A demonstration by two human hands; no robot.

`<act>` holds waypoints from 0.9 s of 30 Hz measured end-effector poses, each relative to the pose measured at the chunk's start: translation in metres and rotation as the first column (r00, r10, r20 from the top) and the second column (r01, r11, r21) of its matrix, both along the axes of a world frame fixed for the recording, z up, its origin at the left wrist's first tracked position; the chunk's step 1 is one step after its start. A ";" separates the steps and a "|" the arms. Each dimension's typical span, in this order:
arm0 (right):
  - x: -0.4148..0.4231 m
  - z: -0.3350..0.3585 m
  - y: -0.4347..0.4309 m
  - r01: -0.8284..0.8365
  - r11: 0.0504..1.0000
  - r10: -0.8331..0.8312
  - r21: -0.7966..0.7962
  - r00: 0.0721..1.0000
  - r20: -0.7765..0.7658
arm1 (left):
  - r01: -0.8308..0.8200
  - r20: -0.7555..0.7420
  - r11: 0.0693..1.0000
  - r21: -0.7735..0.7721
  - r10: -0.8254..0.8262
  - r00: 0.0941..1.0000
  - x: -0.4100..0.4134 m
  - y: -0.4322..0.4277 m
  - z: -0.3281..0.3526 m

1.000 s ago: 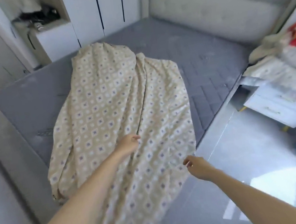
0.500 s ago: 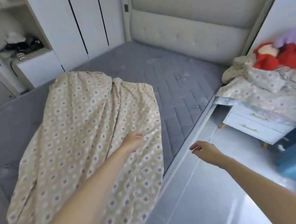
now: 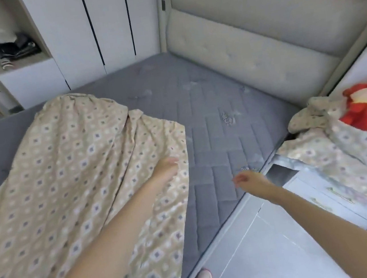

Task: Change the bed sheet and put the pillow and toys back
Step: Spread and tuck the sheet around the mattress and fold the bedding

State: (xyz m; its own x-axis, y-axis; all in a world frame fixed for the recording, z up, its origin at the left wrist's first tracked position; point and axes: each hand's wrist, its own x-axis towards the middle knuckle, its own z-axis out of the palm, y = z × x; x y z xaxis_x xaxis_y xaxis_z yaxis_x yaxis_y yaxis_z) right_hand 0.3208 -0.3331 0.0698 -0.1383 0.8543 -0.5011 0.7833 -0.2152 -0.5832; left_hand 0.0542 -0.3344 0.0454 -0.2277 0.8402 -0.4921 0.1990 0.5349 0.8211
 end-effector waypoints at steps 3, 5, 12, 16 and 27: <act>-0.002 0.000 0.062 0.043 0.999 -0.044 -0.020 0.998 -0.054 | -0.101 0.065 0.995 0.005 0.101 0.993 0.000 0.039 0.002; -0.007 -0.005 0.106 0.019 0.998 -0.023 -0.054 0.997 -0.069 | -0.167 0.101 0.986 -0.007 0.167 0.981 -0.002 0.065 0.001; -0.052 -0.051 0.247 -0.028 0.975 -0.004 -0.220 0.990 -0.141 | -0.366 0.173 0.930 -0.012 0.363 0.916 -0.010 0.133 -0.019; -0.082 -0.087 0.316 -0.008 0.929 -0.072 -0.371 0.976 -0.203 | -0.512 0.200 0.858 -0.023 0.506 0.839 -0.015 0.172 -0.035; -0.177 -0.223 0.489 0.064 0.809 -0.149 -0.584 0.984 -0.098 | -0.739 0.090 0.646 -0.190 0.761 0.643 -0.031 0.297 -0.131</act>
State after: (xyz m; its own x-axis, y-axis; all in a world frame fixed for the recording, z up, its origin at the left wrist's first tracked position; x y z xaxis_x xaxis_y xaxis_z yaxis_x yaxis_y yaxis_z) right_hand 0.1438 0.1558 -0.1534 -0.1645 0.4267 -0.8893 0.6598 -0.6226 -0.4208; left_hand 0.0232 -0.0375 -0.0854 -0.6677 0.3426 -0.6609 -0.4335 0.5428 0.7194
